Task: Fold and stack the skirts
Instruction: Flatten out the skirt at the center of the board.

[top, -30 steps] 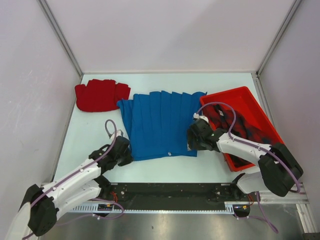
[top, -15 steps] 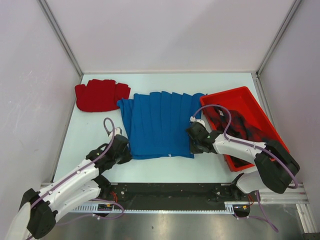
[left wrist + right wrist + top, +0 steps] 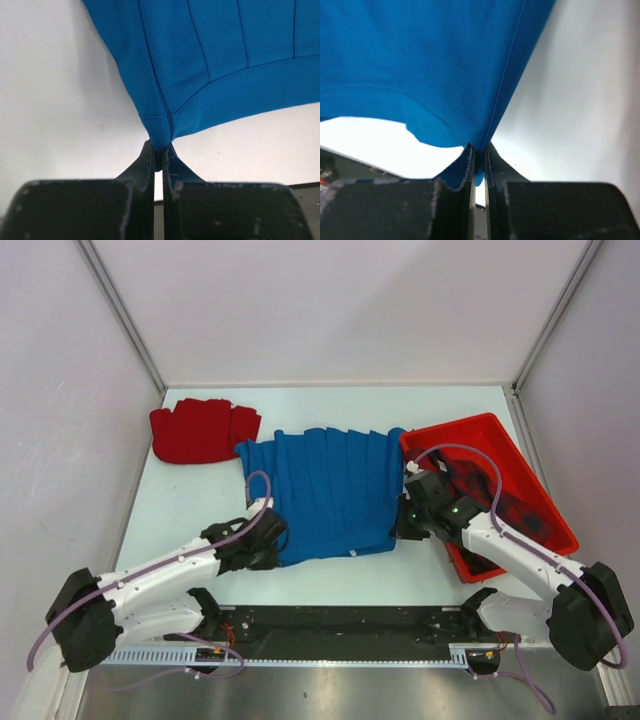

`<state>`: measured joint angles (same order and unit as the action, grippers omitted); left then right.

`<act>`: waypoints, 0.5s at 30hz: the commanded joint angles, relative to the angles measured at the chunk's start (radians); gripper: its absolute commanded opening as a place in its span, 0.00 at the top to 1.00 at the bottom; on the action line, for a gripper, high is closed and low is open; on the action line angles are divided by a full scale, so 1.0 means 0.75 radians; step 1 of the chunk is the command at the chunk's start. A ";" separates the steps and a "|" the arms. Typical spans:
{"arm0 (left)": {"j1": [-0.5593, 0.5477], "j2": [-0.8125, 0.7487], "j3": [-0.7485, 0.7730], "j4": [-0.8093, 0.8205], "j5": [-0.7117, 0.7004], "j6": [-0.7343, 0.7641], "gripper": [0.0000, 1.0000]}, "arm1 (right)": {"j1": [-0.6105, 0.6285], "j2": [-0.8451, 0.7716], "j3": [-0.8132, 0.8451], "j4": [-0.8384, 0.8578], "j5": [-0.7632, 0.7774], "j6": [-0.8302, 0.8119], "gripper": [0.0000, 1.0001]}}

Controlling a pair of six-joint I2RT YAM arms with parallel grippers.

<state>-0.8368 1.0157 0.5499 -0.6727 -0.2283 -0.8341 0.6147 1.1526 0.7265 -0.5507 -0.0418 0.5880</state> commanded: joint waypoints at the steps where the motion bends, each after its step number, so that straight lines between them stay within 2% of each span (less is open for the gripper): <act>1: -0.028 0.041 0.279 -0.264 -0.345 -0.045 1.00 | -0.053 -0.143 0.088 0.094 -0.227 -0.076 1.00; 4: -0.028 -0.026 0.477 -0.358 -0.548 -0.086 1.00 | -0.059 -0.301 0.176 0.214 -0.287 -0.091 1.00; 6: -0.028 -0.072 0.612 -0.322 -0.587 -0.022 1.00 | -0.065 -0.360 0.256 0.259 -0.341 -0.099 1.00; 8: -0.028 -0.159 0.712 -0.169 -0.538 0.083 1.00 | -0.065 -0.420 0.315 0.309 -0.370 -0.097 1.00; 11: -0.028 -0.256 0.833 -0.069 -0.532 0.257 1.00 | -0.065 -0.457 0.428 0.348 -0.356 -0.107 1.00; 15: -0.028 -0.305 0.887 0.093 -0.510 0.412 1.00 | -0.079 -0.435 0.547 0.356 -0.229 -0.109 1.00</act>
<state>-0.8547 0.8146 1.1576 -0.7536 -0.5743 -0.6926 0.5686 0.8196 1.0485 -0.3668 -0.2596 0.5228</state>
